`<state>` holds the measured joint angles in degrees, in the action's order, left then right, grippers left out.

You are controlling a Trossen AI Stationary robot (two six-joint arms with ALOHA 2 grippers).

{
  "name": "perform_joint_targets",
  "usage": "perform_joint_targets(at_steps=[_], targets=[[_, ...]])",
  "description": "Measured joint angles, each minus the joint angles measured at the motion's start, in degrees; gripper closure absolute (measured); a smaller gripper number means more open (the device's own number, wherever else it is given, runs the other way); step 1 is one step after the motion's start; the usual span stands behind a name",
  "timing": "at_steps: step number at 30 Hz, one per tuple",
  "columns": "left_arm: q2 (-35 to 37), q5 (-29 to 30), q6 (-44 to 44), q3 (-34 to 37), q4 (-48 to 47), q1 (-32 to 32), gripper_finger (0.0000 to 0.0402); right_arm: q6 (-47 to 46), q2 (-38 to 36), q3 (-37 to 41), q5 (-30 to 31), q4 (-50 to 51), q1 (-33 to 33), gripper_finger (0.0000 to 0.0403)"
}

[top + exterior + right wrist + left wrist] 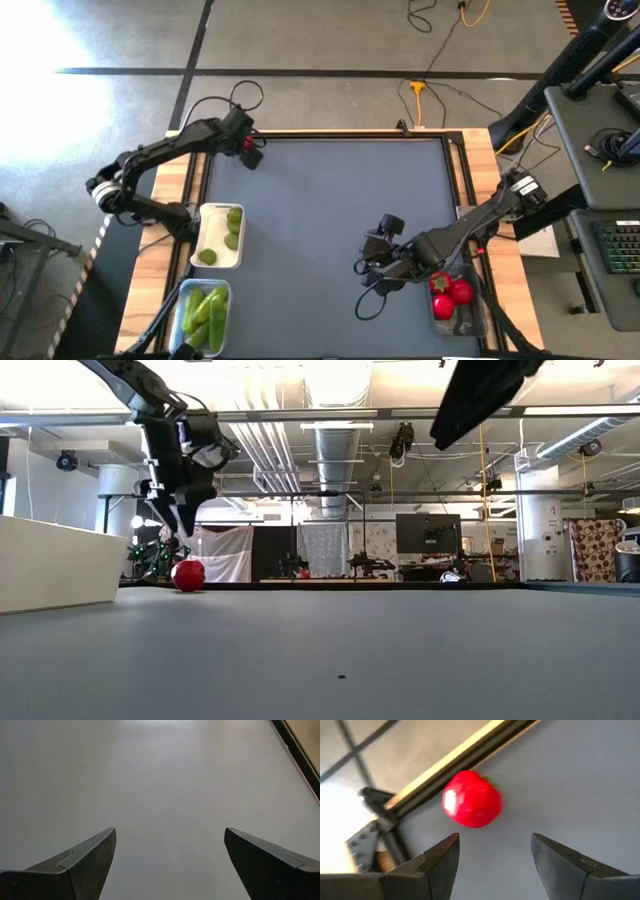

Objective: Sort produce into baskets
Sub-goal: Put the red tomato into the black bin

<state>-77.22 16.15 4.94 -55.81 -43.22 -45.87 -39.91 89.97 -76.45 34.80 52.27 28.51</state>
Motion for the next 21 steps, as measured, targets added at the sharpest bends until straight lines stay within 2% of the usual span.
perform_joint_targets(at_steps=[3, 13, 18, 21], targets=[[-1.2, 1.7, -0.5, 0.0, -0.5, -0.5, 0.0169, -0.1, 0.0, 1.3, 0.0, -0.4, 0.0, 0.0039], [-6.4, -0.4, -4.5, -0.1, 0.4, -1.0, 0.0158, -0.7, 0.0, 3.3, 1.3, -2.1, 0.4, 0.0039], [-8.0, -0.4, -7.5, -3.0, 0.6, -2.8, 0.0156, -1.6, 0.0, 4.0, 1.3, -2.3, 0.5, 0.0039], [-8.6, -3.8, -10.2, -5.2, -1.1, -4.5, 0.0162, -2.5, 0.0, 4.7, 1.4, -2.3, 0.5, 0.0039]])
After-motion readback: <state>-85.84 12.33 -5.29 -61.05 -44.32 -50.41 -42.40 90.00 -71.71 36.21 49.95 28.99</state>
